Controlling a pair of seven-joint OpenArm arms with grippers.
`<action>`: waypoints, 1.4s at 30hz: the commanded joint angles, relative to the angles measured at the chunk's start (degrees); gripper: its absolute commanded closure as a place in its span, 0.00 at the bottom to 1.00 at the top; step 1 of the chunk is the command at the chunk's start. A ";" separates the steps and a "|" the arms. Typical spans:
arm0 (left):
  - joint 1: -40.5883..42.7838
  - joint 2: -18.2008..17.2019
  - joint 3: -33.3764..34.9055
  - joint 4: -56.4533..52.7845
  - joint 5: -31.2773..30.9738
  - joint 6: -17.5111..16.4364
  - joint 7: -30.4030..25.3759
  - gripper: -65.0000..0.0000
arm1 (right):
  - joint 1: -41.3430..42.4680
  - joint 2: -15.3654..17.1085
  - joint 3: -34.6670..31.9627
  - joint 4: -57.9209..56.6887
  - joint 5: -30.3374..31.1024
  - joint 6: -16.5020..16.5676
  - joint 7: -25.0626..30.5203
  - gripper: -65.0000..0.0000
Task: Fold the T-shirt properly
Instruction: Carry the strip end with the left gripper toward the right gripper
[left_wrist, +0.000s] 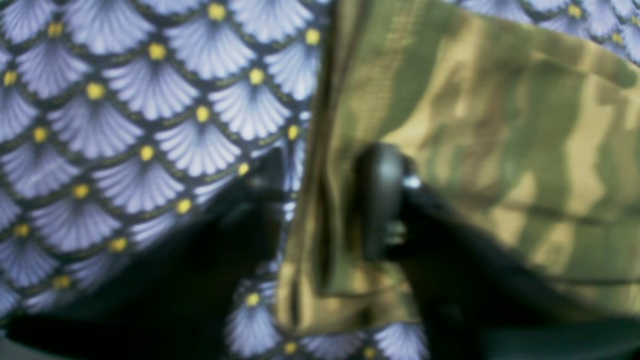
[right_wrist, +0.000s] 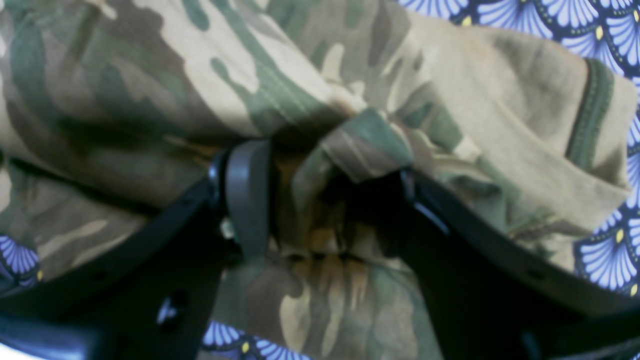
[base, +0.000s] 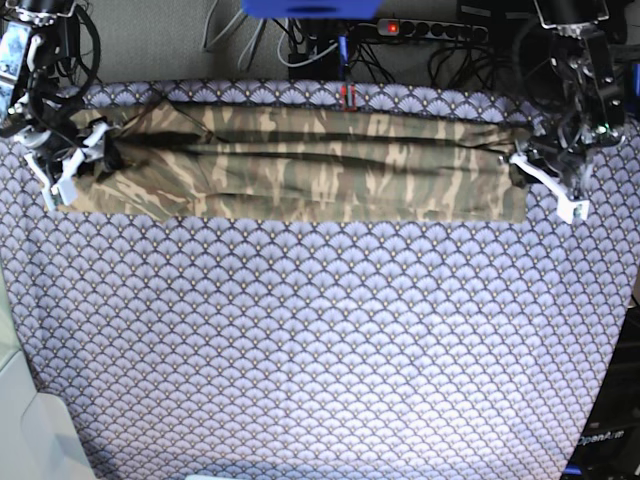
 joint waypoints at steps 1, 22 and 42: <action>0.25 -0.25 0.27 -0.55 2.46 0.67 3.99 0.86 | 0.37 0.96 0.36 0.78 0.54 -0.21 0.72 0.50; -0.54 4.58 1.15 20.98 1.76 0.67 11.38 1.00 | 0.37 0.96 0.36 0.42 0.54 -0.21 0.72 0.50; -4.67 12.67 20.31 26.96 2.46 1.29 23.95 1.00 | 0.46 0.96 0.36 0.42 0.54 -0.21 0.72 0.50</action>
